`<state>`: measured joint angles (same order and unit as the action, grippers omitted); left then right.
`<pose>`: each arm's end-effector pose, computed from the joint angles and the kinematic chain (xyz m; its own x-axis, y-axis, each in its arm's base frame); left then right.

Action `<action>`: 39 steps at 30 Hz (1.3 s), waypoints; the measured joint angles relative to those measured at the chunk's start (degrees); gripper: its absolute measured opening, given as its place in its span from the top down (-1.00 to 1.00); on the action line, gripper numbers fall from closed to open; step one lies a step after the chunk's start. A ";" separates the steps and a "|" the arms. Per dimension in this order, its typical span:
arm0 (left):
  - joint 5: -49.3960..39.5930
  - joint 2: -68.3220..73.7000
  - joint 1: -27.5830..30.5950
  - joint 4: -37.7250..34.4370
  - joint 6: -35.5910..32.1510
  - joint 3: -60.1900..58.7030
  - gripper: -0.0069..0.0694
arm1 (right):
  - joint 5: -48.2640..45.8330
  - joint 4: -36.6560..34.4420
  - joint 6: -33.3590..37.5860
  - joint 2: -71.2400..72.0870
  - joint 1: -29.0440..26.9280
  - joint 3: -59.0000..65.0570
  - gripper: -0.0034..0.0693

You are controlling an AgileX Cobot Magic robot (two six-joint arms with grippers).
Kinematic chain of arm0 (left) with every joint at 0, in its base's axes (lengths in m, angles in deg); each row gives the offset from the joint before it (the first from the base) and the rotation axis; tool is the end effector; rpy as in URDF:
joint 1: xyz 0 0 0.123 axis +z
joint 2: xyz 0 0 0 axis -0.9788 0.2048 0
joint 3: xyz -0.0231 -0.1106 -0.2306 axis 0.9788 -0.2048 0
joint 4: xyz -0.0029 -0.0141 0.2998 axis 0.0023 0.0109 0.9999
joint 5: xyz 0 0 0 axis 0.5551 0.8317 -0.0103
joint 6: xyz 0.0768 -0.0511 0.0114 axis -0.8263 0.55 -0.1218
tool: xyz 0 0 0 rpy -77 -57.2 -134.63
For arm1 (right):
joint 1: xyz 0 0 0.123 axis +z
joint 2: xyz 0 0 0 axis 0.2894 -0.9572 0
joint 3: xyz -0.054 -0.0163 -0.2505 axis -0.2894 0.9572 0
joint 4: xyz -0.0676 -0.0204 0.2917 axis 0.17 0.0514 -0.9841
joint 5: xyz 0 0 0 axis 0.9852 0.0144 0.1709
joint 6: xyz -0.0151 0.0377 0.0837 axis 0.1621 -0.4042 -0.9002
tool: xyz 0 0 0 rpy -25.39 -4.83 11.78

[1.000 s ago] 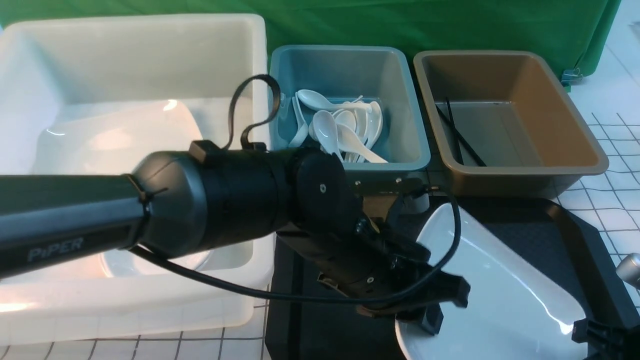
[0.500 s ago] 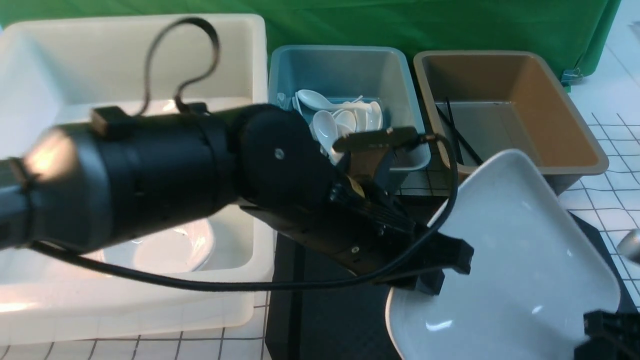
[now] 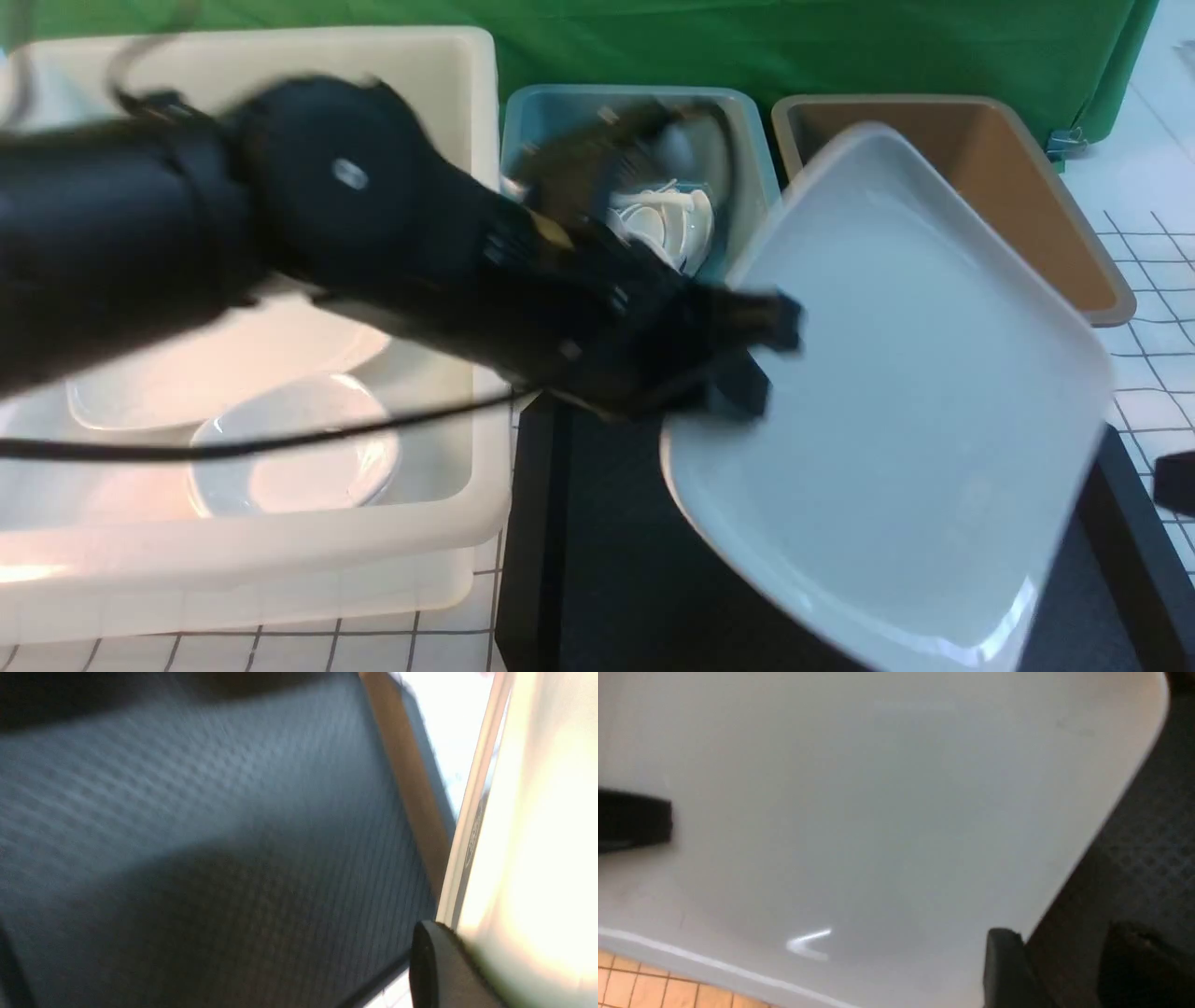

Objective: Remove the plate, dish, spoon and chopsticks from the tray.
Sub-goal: Use the left arm to put the plate into the large storage box on the left

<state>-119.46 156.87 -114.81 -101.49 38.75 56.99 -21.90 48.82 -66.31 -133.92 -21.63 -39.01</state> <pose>0.2840 -0.2490 0.2834 -0.8691 -0.0134 -0.4945 0.3280 0.7326 -0.5964 0.2240 0.0114 0.3256 -0.6599 0.1497 -0.7363 -0.1003 0.9536 0.2838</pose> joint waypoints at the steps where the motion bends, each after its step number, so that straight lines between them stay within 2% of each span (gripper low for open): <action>1: 0.00 -1.10 1.91 -0.39 0.00 0.00 0.67 | -0.92 0.00 0.00 1.34 0.00 -0.98 -0.02; 3: -0.11 -3.08 4.90 -1.02 -0.06 0.00 0.67 | -2.01 0.05 0.00 2.98 0.00 -1.91 -0.02; 7: -1.72 -8.78 15.08 -2.58 -0.06 0.00 0.67 | -5.33 0.11 0.00 5.60 0.00 -2.65 -0.02; 9: -3.39 -11.22 21.56 -2.84 -0.18 0.00 0.67 | -6.87 0.17 0.00 5.93 0.00 -2.67 -0.02; 10: -4.90 -12.62 27.27 -2.89 -0.54 0.00 0.67 | -7.66 0.29 0.00 5.98 0.00 -2.67 -0.02; 11: -5.18 -12.84 28.13 -2.89 -0.66 0.00 0.67 | -7.66 0.28 0.00 5.98 0.00 -2.67 -0.02; 14: -9.96 -15.17 44.80 -3.40 -2.98 0.00 0.67 | -8.36 0.35 0.00 5.98 0.00 -2.67 -0.02; 15: -10.16 -15.17 46.65 -3.56 -3.14 0.00 0.67 | -8.36 0.37 0.00 5.98 0.00 -2.67 -0.02; 17: -12.19 -14.97 56.94 -6.43 -6.03 0.00 0.67 | -8.36 0.42 0.00 5.98 0.00 -2.67 -0.02; 20: -13.47 -13.03 64.94 -11.68 -9.93 0.00 0.67 | -8.30 0.42 0.00 5.98 0.00 -2.67 -0.02; 24: -13.46 -8.54 67.86 -16.48 -14.02 0.00 0.67 | -8.30 0.42 0.00 5.98 0.00 -2.67 -0.01; 34: -11.01 4.29 67.71 -17.23 -18.03 0.00 0.67 | -8.07 0.42 0.00 5.98 0.00 -2.67 -0.01; 36: -9.61 6.85 67.21 -17.68 -19.75 0.00 0.67 | -8.06 0.42 0.00 5.98 0.00 -2.67 0.03; 39: -7.30 10.60 65.55 -18.95 -22.11 0.00 0.67 | -7.83 0.42 0.00 5.98 0.00 -2.67 0.22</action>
<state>-126.76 167.48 -49.26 -120.43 16.64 56.99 -29.73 49.24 -66.31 -127.94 -21.63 -41.68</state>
